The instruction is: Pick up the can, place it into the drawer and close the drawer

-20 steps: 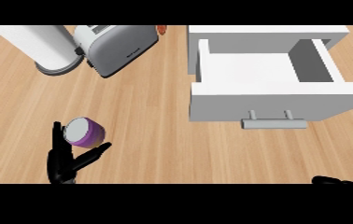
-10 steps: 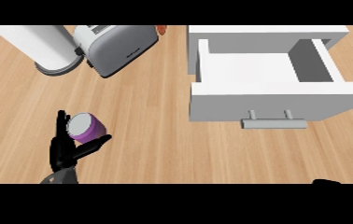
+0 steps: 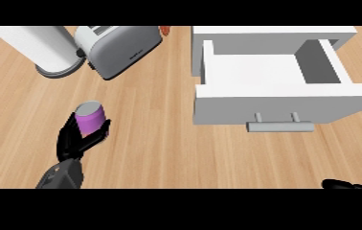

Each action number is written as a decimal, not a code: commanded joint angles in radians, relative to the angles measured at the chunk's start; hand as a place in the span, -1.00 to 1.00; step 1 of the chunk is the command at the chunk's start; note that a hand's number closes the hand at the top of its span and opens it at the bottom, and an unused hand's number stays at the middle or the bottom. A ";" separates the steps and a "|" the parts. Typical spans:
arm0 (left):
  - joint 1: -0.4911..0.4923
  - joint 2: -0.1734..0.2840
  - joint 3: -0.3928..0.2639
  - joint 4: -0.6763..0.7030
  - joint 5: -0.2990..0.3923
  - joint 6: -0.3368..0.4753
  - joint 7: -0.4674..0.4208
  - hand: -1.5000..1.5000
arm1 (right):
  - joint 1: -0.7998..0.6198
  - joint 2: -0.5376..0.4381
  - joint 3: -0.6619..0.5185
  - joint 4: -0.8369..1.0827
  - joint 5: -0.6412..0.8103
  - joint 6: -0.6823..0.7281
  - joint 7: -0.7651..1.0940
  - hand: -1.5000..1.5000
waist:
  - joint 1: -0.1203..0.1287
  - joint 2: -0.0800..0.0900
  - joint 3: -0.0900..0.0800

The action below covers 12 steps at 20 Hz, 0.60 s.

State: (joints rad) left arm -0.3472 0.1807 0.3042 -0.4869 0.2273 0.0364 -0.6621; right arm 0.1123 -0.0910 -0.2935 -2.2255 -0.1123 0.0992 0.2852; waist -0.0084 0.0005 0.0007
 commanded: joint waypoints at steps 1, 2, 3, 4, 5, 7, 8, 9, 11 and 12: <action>0.003 -0.018 -0.012 -0.024 0.015 -0.025 -0.026 1.00 | -0.004 0.025 0.034 0.010 0.061 -0.013 -0.027 -1.00 | 0.005 0.000 -0.001; -0.048 -0.010 -0.014 -0.005 0.008 -0.005 -0.001 1.00 | -0.001 0.015 -0.001 -0.012 0.017 -0.017 0.006 -1.00 | 0.002 0.000 -0.001; -0.045 -0.031 -0.006 0.054 0.005 -0.009 -0.090 1.00 | 0.007 0.009 0.009 -0.015 0.017 0.007 -0.009 -1.00 | 0.000 0.001 -0.001; -0.033 -0.017 -0.017 0.038 0.005 -0.045 -0.062 1.00 | -0.006 -0.039 -0.073 -0.039 -0.063 0.017 0.036 -1.00 | 0.000 0.000 -0.001; -0.069 0.012 -0.012 0.074 0.002 -0.056 -0.062 1.00 | -0.027 0.024 0.038 0.024 0.069 -0.020 -0.017 -1.00 | 0.002 0.001 -0.001; -0.100 -0.028 -0.060 0.014 -0.026 -0.043 -0.012 1.00 | 0.030 0.020 0.024 -0.043 0.048 0.004 -0.011 -1.00 | 0.000 0.000 -0.001; -0.112 -0.064 -0.084 0.060 -0.055 -0.039 -0.047 1.00 | -0.026 -0.008 -0.010 -0.004 0.014 -0.005 0.013 -1.00 | -0.003 0.002 -0.001; -0.142 -0.087 -0.085 0.095 -0.056 -0.048 -0.053 1.00 | -0.029 -0.002 0.010 -0.050 0.007 -0.011 0.046 -1.00 | -0.010 0.003 -0.002; -0.232 -0.119 -0.133 0.056 -0.089 -0.018 0.029 1.00 | -0.042 0.002 0.024 -0.033 0.036 -0.027 0.060 -1.00 | -0.009 0.003 -0.002; -0.265 -0.098 -0.097 0.133 -0.071 -0.037 0.003 1.00 | -0.093 -0.030 -0.008 0.001 0.012 -0.023 0.056 -1.00 | -0.014 0.007 -0.003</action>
State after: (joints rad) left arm -0.5091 0.1058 0.2217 -0.4181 0.1746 0.0038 -0.6760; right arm 0.0788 -0.0961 -0.2894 -2.2500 -0.0962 0.0860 0.3219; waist -0.0154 0.0032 -0.0010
